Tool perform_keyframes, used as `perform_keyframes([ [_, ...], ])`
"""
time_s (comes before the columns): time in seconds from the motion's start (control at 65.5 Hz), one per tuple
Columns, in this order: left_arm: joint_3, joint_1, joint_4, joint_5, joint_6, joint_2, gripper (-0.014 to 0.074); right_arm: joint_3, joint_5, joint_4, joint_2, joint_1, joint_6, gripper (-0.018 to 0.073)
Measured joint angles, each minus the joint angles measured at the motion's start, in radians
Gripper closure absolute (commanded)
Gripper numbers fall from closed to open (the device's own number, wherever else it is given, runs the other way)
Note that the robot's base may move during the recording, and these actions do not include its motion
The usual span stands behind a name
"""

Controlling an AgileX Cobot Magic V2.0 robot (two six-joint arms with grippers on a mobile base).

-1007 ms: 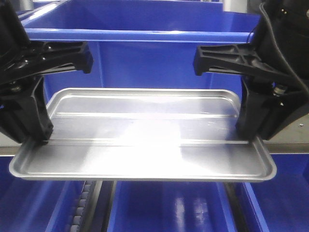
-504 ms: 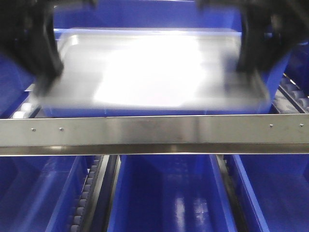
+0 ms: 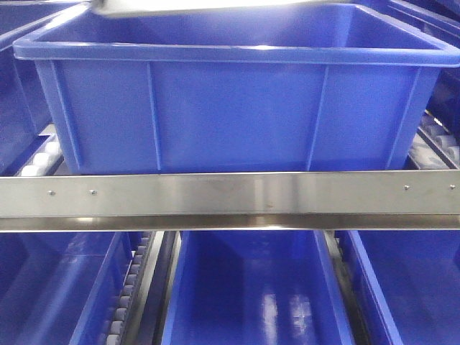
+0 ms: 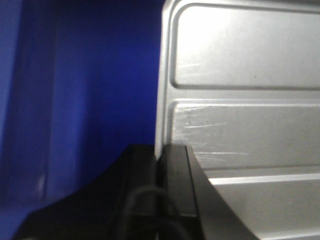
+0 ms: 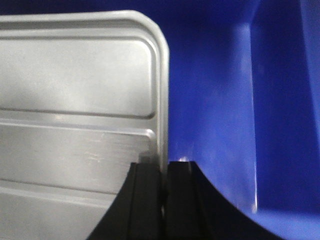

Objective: Grab silver tray and place in blue box
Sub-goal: 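Open both grippers to release the tray and raise them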

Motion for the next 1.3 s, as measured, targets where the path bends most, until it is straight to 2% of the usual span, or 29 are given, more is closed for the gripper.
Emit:
perform_keyframes([
  [0.198,-0.083,0.069,0.042,-0.217,0.016,0.154,0.07,-0.022,-0.203,-0.008,0.094,-0.087,-0.011,0.0511],
  [0.427,-0.095,0.116,0.07,-0.442,0.02,0.297,0.07,-0.022,-0.378,-0.008,0.222,-0.166,-0.013,0.0511],
  [0.549,-0.095,0.12,0.07,-0.481,0.02,0.339,0.07,-0.022,-0.435,-0.006,0.277,-0.191,-0.013,0.0511],
  [0.794,-0.095,0.126,0.07,-0.488,0.018,0.348,0.0675,-0.022,-0.458,-0.005,0.299,-0.196,-0.013,0.0499],
  [0.885,-0.095,0.129,0.07,-0.49,0.018,0.348,0.0569,-0.022,-0.467,-0.003,0.299,-0.196,-0.013,0.0418],
  [0.992,-0.095,0.131,0.068,-0.495,0.018,0.348,0.0427,-0.022,-0.472,-0.001,0.299,-0.196,-0.013,0.0245],
  [1.099,-0.098,0.133,0.066,-0.5,0.018,0.348,0.0374,-0.022,-0.49,0.003,0.299,-0.194,-0.013,0.0093],
  [1.297,-0.101,0.149,0.055,-0.5,0.016,0.348,0.0377,-0.022,-0.497,0.005,0.299,-0.21,-0.015,0.0071],
])
